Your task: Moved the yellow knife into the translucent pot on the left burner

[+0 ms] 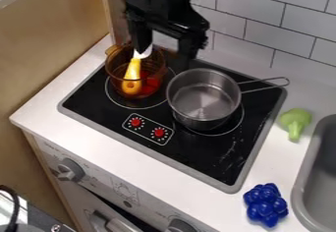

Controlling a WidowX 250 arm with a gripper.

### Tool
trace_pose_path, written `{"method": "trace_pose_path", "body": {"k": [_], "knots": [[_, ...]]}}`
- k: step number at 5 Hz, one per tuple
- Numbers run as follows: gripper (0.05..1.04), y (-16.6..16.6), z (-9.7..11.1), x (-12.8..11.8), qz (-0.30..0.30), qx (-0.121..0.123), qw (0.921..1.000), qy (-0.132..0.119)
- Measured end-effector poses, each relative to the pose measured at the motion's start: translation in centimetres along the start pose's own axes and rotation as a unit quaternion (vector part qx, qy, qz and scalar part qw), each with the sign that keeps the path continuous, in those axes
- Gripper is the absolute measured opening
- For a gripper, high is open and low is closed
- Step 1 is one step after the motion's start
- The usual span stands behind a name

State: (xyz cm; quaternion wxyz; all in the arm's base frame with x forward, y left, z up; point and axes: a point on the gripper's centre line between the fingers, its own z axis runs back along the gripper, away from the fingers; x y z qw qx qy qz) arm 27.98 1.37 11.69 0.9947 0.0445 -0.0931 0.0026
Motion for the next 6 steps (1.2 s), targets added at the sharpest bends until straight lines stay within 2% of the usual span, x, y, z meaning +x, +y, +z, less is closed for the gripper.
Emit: {"method": "trace_pose_path", "body": {"k": [1,2,3,5,6], "knots": [[1.000,-0.8,1.0,-0.4,0.013,0.002,0.9998,0.012],[1.000,-1.9,1.9,-0.2,0.034,0.007,0.9993,0.010],[1.000,-3.5,2.2,0.9,0.053,0.001,0.9986,0.004],[1.000,-4.7,1.2,2.4,0.073,-0.002,0.9973,0.000],[1.000,-4.7,1.0,2.6,0.060,-0.001,0.9982,-0.004]]}}
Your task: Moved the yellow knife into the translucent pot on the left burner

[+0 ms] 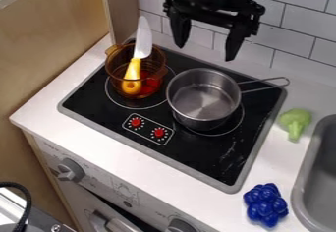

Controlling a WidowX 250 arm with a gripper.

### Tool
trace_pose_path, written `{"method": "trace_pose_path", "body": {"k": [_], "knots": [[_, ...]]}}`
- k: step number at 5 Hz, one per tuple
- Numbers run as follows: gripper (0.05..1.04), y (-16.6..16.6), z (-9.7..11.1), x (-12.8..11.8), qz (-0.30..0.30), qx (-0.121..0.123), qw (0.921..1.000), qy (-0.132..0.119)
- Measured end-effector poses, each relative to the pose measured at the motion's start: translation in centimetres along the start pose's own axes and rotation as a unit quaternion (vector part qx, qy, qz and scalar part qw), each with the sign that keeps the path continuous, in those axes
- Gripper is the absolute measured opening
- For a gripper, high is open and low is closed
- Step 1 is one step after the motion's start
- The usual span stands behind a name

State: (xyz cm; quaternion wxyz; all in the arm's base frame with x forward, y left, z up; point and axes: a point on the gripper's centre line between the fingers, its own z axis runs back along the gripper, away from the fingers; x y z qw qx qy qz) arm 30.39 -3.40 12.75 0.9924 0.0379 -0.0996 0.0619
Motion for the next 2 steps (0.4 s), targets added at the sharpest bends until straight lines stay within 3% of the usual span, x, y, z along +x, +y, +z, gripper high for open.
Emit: {"method": "trace_pose_path", "body": {"k": [1,2], "knots": [[1.000,0.52,-0.94,0.31,-0.018,-0.015,0.9995,-0.019],[1.000,0.58,-0.95,0.42,-0.018,-0.016,0.9995,-0.022]]}}
